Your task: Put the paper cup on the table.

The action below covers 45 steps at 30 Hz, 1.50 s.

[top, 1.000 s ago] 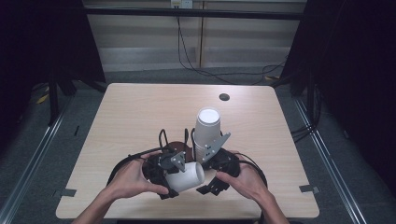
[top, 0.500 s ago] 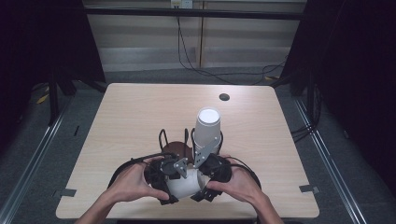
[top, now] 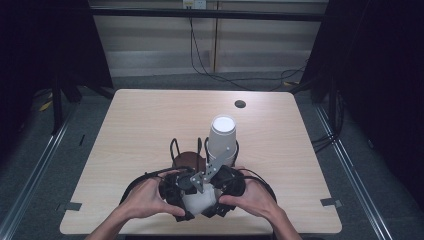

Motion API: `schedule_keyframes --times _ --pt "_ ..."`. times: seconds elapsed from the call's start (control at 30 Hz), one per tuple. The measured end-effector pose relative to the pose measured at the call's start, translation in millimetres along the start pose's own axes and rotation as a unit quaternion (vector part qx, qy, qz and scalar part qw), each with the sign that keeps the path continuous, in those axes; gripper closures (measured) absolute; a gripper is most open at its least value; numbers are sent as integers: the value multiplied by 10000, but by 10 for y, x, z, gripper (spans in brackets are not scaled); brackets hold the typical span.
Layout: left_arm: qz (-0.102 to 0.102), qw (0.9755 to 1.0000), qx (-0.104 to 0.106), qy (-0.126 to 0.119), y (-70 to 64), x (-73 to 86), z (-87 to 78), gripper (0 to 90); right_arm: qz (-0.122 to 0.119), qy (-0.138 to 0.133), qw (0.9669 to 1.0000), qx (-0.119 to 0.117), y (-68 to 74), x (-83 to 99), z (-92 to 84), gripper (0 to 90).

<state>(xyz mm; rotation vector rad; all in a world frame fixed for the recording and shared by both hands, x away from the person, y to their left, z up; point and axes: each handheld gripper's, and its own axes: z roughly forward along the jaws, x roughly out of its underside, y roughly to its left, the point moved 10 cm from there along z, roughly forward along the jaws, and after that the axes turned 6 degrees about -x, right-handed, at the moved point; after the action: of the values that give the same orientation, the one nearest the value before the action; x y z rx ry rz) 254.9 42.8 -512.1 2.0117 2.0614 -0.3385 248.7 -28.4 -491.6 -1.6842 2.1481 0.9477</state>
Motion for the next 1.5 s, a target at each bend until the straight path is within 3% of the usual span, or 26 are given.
schedule_keyframes --times 0.5,0.6,0.67,0.7,0.8,0.87,0.9,1.07,1.27,1.5 --pt "-73 9995 260 -138 -52 -26 5 172 -10 -37 10000 -19 -10 -10 12 230" --pt "22 9996 212 -188 -35 -24 6 168 -29 11 10000 -69 2 0 10 242" --pt "-79 9992 281 -286 -53 -34 7 166 -25 13 10000 -54 -5 3 5 243" --pt "28 9993 245 -284 -28 -30 1 162 -3 -5 10000 -75 -5 3 3 243" --pt "3 9990 214 -387 -13 -33 -8 155 -34 -44 10000 -29 -25 -7 -9 245" --pt "-118 9985 245 -481 -19 -44 -17 152 -50 -67 10000 -13 -26 -18 -19 245" --pt "-57 9986 200 -479 -4 -36 -21 150 -39 -73 10000 -2 -29 -21 -24 245" --pt "-269 9962 182 -808 27 -65 -37 137 -56 -146 9999 53 -51 -33 -27 244" --pt "-93 9944 114 -1048 65 -59 -57 137 27 -204 9997 103 -81 -34 -44 244" --pt "-202 9892 257 -1432 92 -89 -118 137 37 -178 9998 104 -88 -25 -46 247"
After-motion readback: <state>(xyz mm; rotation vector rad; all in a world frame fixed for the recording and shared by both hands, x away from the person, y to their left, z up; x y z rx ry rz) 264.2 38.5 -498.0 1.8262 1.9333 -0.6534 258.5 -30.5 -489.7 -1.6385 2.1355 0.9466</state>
